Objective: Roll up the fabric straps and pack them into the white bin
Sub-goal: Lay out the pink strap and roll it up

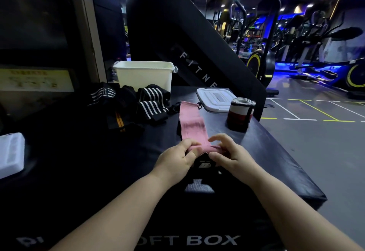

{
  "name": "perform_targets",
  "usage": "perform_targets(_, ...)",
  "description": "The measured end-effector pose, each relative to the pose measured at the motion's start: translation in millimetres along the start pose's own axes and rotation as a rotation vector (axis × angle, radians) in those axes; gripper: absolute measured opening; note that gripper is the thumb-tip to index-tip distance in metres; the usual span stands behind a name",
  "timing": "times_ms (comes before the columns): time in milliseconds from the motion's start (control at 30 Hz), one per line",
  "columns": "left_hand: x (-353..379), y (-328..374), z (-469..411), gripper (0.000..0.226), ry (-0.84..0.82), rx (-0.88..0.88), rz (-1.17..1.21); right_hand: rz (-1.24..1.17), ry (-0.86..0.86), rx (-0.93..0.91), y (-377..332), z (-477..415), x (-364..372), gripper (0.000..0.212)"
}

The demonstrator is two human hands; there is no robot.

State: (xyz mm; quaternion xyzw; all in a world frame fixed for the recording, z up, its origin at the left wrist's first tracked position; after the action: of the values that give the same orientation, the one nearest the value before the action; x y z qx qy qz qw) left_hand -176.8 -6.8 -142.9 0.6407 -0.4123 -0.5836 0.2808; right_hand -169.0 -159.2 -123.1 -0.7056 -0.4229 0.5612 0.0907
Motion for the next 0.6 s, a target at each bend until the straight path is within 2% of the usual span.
perform_targets(100, -2.0, -0.7, -1.9, 0.026, 0.022, -0.032, -0.038, 0.027, -0.025, 0.023, 2.3, -4.0, 2.9, 0.013)
perform_targets(333, -4.9, -0.8, -4.0, 0.038, 0.079, -0.062, -0.07, 0.055, -0.025, 0.017, -2.3, -4.1, 2.0, 0.013)
perform_targets(533, -7.4, 6.9, 0.7, 0.032, 0.148, 0.081, -0.093, 0.069, -0.009, 0.045, -1.9, -4.0, 0.8, 0.007)
perform_targets(600, -7.4, 10.7, 1.5, 0.037, 0.148, 0.134, -0.071, 0.095, -0.001, 0.05, -0.7, -3.6, 1.0, 0.007)
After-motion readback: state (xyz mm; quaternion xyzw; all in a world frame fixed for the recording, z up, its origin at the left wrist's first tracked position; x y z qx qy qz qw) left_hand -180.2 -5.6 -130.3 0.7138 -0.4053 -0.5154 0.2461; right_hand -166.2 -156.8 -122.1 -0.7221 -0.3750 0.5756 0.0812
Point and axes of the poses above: each hand's wrist, its own z-axis away from the middle knuckle, its own x-axis out of the palm, y = z × x, the point moved 10 cm from there along -z, towards the middle knuckle, and after that the axes turned 9 degrees about z, right-handed, at the moved point
